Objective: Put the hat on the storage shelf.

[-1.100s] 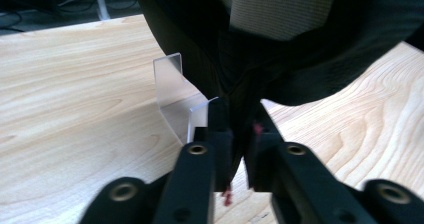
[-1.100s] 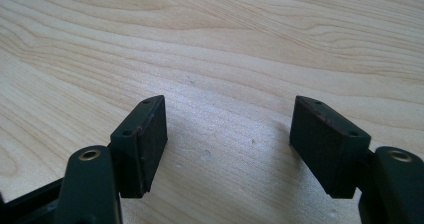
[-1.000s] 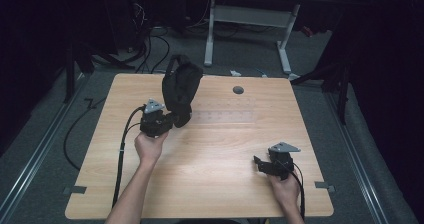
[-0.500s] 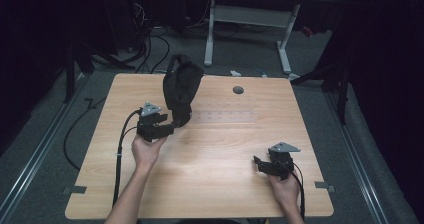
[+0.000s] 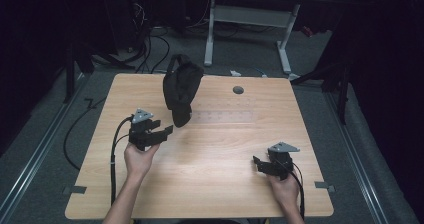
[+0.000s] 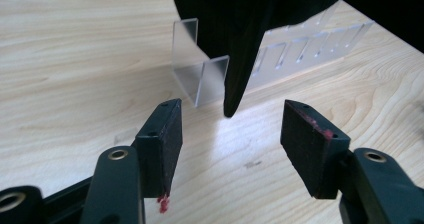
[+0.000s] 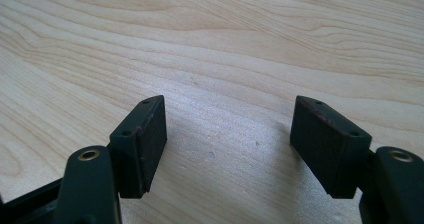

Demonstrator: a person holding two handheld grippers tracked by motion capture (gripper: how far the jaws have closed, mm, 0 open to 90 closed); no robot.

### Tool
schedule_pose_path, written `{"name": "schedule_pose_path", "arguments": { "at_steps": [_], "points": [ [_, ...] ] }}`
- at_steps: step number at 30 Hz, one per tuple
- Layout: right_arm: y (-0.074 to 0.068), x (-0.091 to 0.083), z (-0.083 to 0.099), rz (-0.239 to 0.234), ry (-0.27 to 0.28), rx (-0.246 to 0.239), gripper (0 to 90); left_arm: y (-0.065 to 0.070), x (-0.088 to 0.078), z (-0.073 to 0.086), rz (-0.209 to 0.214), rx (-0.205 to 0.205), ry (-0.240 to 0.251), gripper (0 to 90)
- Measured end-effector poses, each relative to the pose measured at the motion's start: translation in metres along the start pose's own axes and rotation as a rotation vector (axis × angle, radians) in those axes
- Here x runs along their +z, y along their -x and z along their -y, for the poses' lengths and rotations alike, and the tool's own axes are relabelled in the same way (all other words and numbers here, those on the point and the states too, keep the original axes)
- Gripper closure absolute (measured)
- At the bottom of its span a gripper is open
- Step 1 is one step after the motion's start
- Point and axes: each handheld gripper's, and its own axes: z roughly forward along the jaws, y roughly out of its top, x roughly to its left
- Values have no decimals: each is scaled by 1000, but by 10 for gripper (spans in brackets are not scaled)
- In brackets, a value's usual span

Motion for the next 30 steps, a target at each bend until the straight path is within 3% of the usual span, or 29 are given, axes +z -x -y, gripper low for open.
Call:
{"name": "schedule_pose_path", "arguments": {
  "at_steps": [4,8,17,22,30],
  "points": [
    [0,0,0,-1,0,-2,311,0,-9,1,6,-10,5,412],
    [0,0,0,-1,0,-2,311,1,-15,5,8,6,-4,406],
    [0,0,0,-1,0,-3,311,-1,-26,20,14,14,-45,421],
    [0,0,0,-1,0,-2,311,-4,-34,28,37,-41,-78,422],
    [0,0,0,-1,1,-4,310,-5,-40,42,30,-37,-100,415]
  ]
}}
